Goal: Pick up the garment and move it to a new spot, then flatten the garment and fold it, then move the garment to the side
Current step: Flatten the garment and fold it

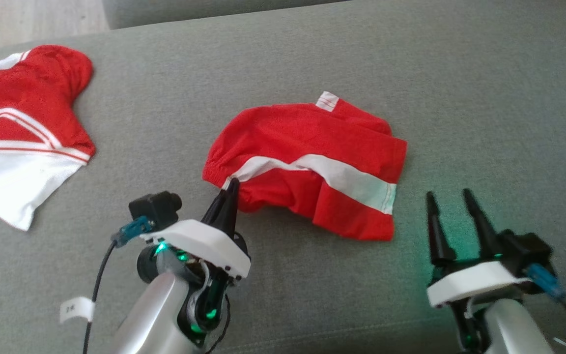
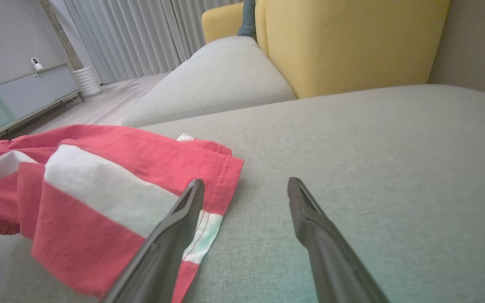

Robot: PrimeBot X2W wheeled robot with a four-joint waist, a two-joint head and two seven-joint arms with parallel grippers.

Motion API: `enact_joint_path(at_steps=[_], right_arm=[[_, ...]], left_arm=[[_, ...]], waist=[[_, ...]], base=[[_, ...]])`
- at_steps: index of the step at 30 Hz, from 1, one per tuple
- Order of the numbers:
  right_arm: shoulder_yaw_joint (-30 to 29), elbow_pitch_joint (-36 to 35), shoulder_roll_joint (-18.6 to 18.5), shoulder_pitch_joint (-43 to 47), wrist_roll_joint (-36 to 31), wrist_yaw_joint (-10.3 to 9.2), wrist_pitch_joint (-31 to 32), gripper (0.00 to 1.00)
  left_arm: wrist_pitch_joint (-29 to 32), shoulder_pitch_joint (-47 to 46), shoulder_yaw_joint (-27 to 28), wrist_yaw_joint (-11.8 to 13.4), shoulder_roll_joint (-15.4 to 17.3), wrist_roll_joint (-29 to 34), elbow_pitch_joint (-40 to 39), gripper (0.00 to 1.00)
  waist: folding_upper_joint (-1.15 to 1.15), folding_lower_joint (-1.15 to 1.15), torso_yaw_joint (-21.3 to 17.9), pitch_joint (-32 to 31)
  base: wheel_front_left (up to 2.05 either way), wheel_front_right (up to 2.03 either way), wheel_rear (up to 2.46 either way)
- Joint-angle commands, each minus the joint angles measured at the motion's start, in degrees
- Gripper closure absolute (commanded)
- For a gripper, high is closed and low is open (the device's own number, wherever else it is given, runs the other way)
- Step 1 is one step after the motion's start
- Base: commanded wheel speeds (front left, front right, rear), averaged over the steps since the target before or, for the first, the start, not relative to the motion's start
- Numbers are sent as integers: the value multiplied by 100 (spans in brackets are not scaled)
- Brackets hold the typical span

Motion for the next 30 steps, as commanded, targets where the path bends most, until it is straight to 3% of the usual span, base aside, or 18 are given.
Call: enact_joint_path(at_steps=[1,12,21,22,24,27,28,30], right_arm=[[173,-126,-27,-241,52,-4,-37,0],[650,1865,-27,-1261,207,-4,135,0],[928,2798,-27,-1644,243,-4,351,0],[982,2835,-27,-1656,282,-4,361,15],[1080,2911,-27,-1680,312,-4,396,54],[1140,2977,-27,-1715,348,-4,383,89],[1140,2971,-27,-1729,348,-4,346,98],[1116,2947,-27,-1751,327,-4,272,100]], left_arm=[[-56,-84,201,37,83,45,-201,100],[-97,104,-6,104,219,258,-319,100],[-134,72,-94,95,212,295,-306,100],[-140,69,-91,95,216,293,-304,100],[-159,66,-85,97,228,293,-298,100],[-177,63,-77,104,243,289,-292,100],[-183,61,-71,105,251,286,-293,100],[-197,60,-56,108,267,278,-293,100]], waist=[[0,0,30,-10],[0,0,279,63],[0,0,371,93],[0,0,371,93],[0,0,364,91],[0,0,350,95],[0,0,342,96],[0,0,320,93]], base=[[0,0,0],[0,0,0],[0,0,0],[0,0,0],[0,0,0],[0,0,0],[0,0,0],[0,0,0]])
